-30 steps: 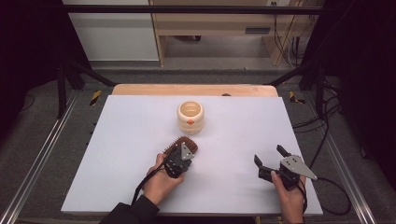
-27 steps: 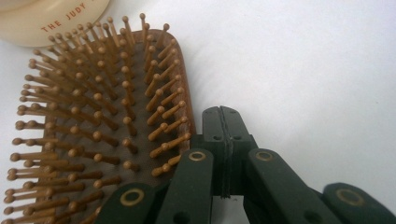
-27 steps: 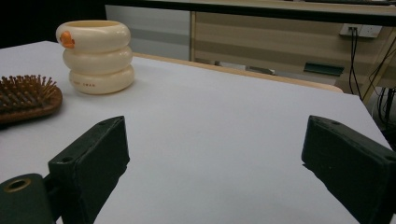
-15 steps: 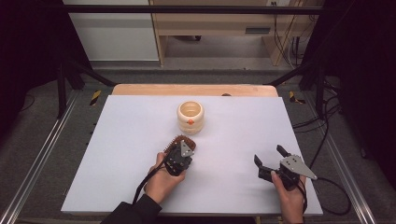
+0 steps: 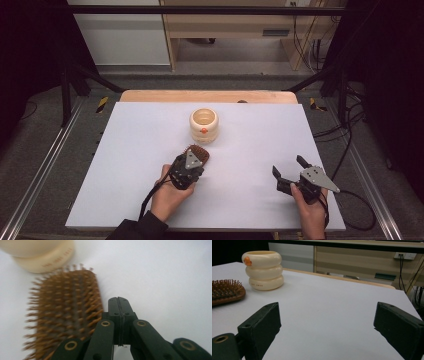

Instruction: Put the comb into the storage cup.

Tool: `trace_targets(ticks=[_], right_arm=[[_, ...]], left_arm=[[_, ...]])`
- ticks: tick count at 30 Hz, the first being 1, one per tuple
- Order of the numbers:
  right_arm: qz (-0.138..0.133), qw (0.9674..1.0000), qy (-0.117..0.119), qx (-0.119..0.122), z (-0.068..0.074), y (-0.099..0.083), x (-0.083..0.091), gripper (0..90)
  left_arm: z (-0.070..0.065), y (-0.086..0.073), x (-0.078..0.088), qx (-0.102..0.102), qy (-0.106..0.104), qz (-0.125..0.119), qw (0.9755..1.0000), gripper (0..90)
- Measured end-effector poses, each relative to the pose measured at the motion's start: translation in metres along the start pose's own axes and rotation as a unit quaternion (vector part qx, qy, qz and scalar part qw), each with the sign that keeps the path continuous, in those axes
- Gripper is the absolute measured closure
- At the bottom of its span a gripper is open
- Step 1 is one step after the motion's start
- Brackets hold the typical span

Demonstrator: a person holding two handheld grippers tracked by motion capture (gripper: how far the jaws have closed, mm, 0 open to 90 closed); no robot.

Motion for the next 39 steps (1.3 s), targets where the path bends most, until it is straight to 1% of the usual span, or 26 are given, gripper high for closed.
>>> trace_targets(ticks=[3,5,8,10,13,14,16,19,20,23,25,26,28,30,33,35,37,39], right_arm=[[0.0,1.0,0.0,0.0,0.0,0.0,0.0,7.2],[0.001,1.0,0.001,0.001,0.0,0.0,0.0,7.2],[0.002,1.0,0.001,0.002,0.001,0.0,-0.001,7.2],[0.002,1.0,0.001,0.003,0.001,0.0,-0.001,7.2],[0.002,1.0,0.0,0.003,0.001,0.0,-0.001,7.2],[0.003,1.0,0.0,0.003,0.001,0.0,-0.001,7.2],[0.003,1.0,0.0,0.003,0.001,-0.001,-0.001,7.2],[0.004,1.0,0.0,0.002,0.001,-0.001,-0.001,7.2],[0.004,1.0,0.0,0.003,0.001,-0.001,-0.001,7.2],[0.003,1.0,0.0,0.003,0.001,-0.001,-0.001,7.2],[0.003,1.0,-0.001,0.002,0.0,-0.001,-0.001,7.2],[0.003,1.0,-0.001,0.003,0.0,-0.001,-0.001,7.2],[0.003,1.0,0.0,0.003,0.0,-0.001,-0.001,7.2],[0.004,1.0,0.0,0.003,0.001,-0.001,-0.001,7.2],[0.004,1.0,0.0,0.003,0.001,-0.001,-0.001,7.2],[0.004,1.0,0.0,0.002,0.0,-0.001,-0.001,7.2],[0.005,1.0,0.0,0.002,0.0,-0.001,-0.001,7.2],[0.005,1.0,-0.001,0.001,0.0,-0.001,-0.001,7.2]], left_arm=[[0.014,0.002,0.017,0.012,0.011,-0.017,0.9997,90.0],[0.022,0.002,0.027,0.018,0.018,-0.023,0.9994,90.0],[0.034,-0.001,0.036,0.023,0.029,-0.021,0.9991,89.9],[0.039,-0.004,0.04,0.028,0.031,-0.018,0.999,89.2],[0.045,-0.006,0.045,0.027,0.042,-0.018,0.9986,83.9],[0.046,-0.006,0.047,0.027,0.048,-0.018,0.9983,80.8],[0.05,-0.006,0.049,0.028,0.06,-0.022,0.9975,69.1],[0.052,-0.007,0.051,0.033,0.071,-0.022,0.9967,51.2],[0.053,-0.007,0.052,0.033,0.075,-0.02,0.9964,44.4],[0.055,-0.009,0.051,0.034,0.08,-0.013,0.9961,29.7],[0.057,-0.01,0.05,0.036,0.098,-0.003,0.9945,13.7],[0.058,-0.011,0.05,0.036,0.104,0.004,0.9939,7.9],[0.058,-0.012,0.05,0.029,0.095,0.011,0.995,6.1],[0.056,-0.013,0.047,0.029,0.083,0.02,0.9959,5.2],[0.055,-0.015,0.043,0.023,0.084,0.038,0.9955,5.5],[0.053,-0.017,0.04,0.023,0.078,0.051,0.9954,5.7],[0.052,-0.019,0.037,0.024,0.075,0.065,0.9948,5.9],[0.052,-0.02,0.034,0.021,0.078,0.076,0.9939,6.3]])
Point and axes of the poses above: each handheld gripper's, and its own axes: x roughly backward along the jaws, y roughly out of its top, z roughly to its left, the point moved 6 cm from there along -x, roughly forward along the jaws, and after that the axes turned 15 degrees about x, right-handed, at the moved point
